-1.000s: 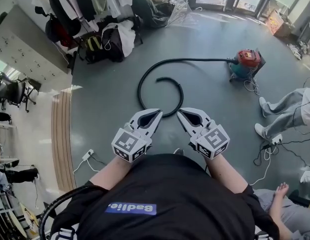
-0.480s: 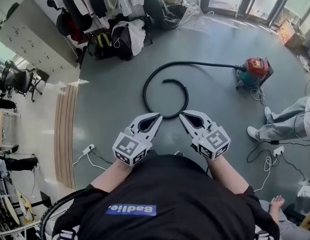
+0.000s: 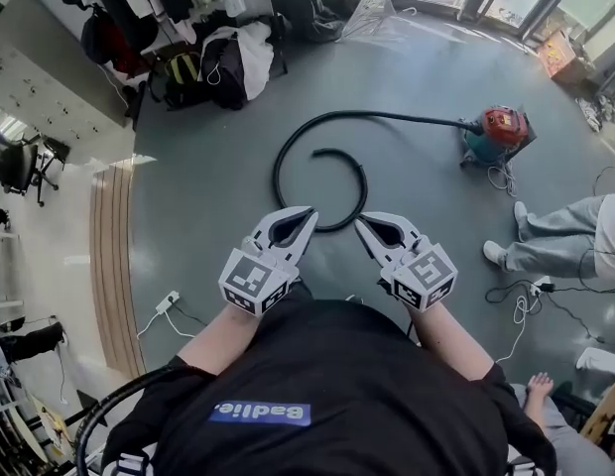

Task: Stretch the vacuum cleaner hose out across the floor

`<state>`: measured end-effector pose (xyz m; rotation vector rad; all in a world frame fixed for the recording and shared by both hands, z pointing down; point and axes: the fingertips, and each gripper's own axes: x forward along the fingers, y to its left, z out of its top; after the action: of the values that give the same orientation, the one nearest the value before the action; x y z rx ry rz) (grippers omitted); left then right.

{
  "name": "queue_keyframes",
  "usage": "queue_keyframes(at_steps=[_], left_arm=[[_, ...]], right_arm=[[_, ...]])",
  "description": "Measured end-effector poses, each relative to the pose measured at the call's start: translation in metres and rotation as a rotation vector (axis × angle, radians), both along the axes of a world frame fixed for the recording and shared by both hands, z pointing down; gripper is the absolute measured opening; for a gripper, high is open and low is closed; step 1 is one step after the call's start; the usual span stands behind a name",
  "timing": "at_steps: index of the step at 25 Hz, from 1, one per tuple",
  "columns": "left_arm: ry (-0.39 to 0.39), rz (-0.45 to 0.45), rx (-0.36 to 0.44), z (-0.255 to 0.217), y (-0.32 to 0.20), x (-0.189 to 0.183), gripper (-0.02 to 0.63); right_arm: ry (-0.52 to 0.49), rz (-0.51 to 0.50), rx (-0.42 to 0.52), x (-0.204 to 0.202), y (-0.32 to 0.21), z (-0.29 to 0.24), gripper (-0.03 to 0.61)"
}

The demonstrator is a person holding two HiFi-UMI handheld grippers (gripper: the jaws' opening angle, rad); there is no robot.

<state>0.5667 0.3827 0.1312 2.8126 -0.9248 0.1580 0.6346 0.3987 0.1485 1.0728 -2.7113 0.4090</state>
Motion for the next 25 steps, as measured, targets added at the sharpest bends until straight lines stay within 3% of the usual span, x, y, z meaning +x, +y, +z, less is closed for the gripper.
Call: queue_keyframes(at_steps=[7,13,18,25], left_arm=[[0.005,0.045,-0.016,0.01,-0.08,-0.064,0.008],[0.003,0.056,-0.034,0.019,-0.129,-0.088,0.008],[-0.019,0.047,-0.034,0.02,-0.153,-0.069,0.008],[-0.077,-0.036,-0.051,0.023,-0.192,0.006,0.008]], right_arm=[[0.0,0.092,-0.049,-0.045,-0.078,0.01,0.005],[-0.019,0.155,-0.077,-0.051,-0.124,0.018,0.005],[-0.037,0.154,-0.105,-0.025,-0.154,0.03,0.005],[-0.069,0.066,-0.138,0.051,-0.207,0.05,0.005]])
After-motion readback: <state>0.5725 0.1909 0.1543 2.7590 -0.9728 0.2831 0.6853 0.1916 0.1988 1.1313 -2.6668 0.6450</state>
